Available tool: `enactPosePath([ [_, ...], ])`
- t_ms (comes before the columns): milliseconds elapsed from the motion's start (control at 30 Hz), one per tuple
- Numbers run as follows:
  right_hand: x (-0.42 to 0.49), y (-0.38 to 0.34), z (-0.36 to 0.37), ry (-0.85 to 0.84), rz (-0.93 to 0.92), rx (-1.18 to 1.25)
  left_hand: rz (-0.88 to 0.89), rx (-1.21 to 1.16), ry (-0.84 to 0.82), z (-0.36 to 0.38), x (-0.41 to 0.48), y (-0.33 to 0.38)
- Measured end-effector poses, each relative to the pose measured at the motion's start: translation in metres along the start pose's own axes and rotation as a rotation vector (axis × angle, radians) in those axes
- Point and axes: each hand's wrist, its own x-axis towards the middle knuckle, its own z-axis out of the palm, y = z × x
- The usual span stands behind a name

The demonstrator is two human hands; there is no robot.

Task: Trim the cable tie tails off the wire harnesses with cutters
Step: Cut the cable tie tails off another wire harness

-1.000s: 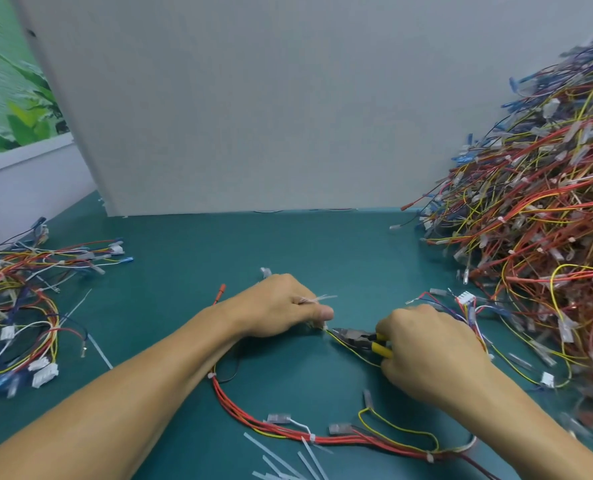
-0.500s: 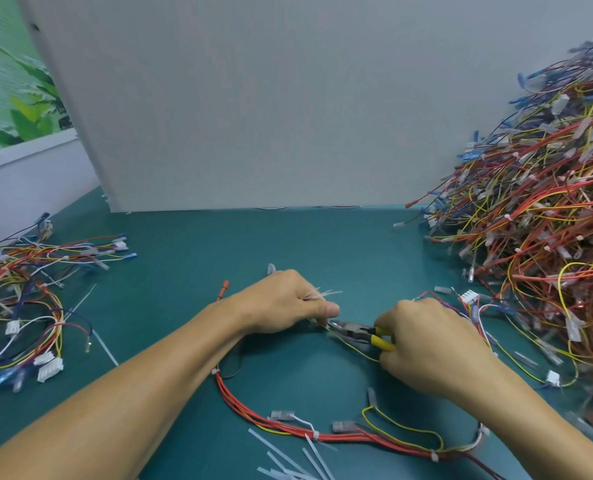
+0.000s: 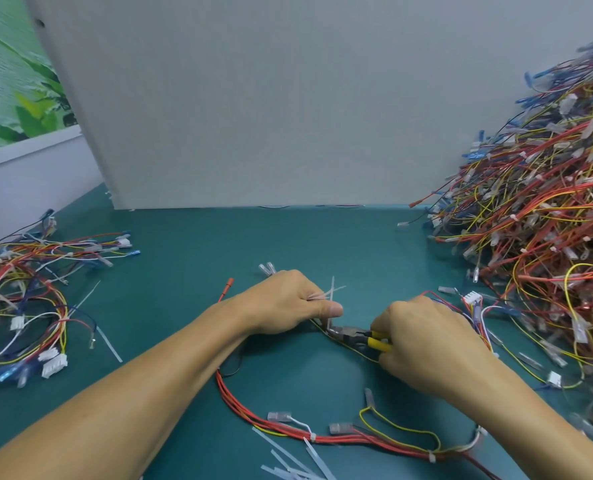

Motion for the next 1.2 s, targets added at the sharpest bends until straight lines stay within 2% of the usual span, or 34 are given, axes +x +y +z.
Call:
enactPosePath([
  [333, -0.003, -0.008, -0.001, 0.012, -0.009, -0.074, 0.009, 0.030, 0.021, 0.000, -0.004, 0.006],
  [500, -0.004, -0.010, 0.003, 0.036, 0.047, -0.017, 0.096, -0.082, 0.316, -0.022, -0.028, 0.031],
  [567, -0.002, -0.011, 0.004, 0.074, 0.083, 0.004, 0.125, -0.056, 0.366, -0.032, -0.047, 0.037],
  [667, 0.001, -0.014, 0.001, 0.246, 0.077, -0.064, 0.104, 0.070, 0.321, -0.032, -0.086, 0.034],
  [800, -0.004, -0.025, -0.013, 0.458, -0.035, -0.058, -0.039, 0.356, 0.121, -0.006, -0.136, 0.021],
  [867, -0.012, -0.031, -0.021, 0.355, -0.167, -0.020, -0.138, 0.467, 0.041, 0.009, -0.151, 0.019],
  [1000, -0.025, -0.043, -0.021, -0.177, -0.421, 0.285, -0.225, 0.581, -0.055, 0.023, -0.162, 0.023],
  [1033, -0.027, -0.046, -0.021, -0.237, -0.472, 0.319, -0.225, 0.591, -0.059, 0.023, -0.163, 0.025],
  [1100, -0.029, -0.048, -0.020, -0.260, -0.513, 0.331, -0.207, 0.598, -0.054, 0.020, -0.165, 0.029],
  [1200, -0.031, -0.048, -0.018, -0.179, -0.492, 0.329, -0.164, 0.566, -0.040, 0.017, -0.167, 0.030],
])
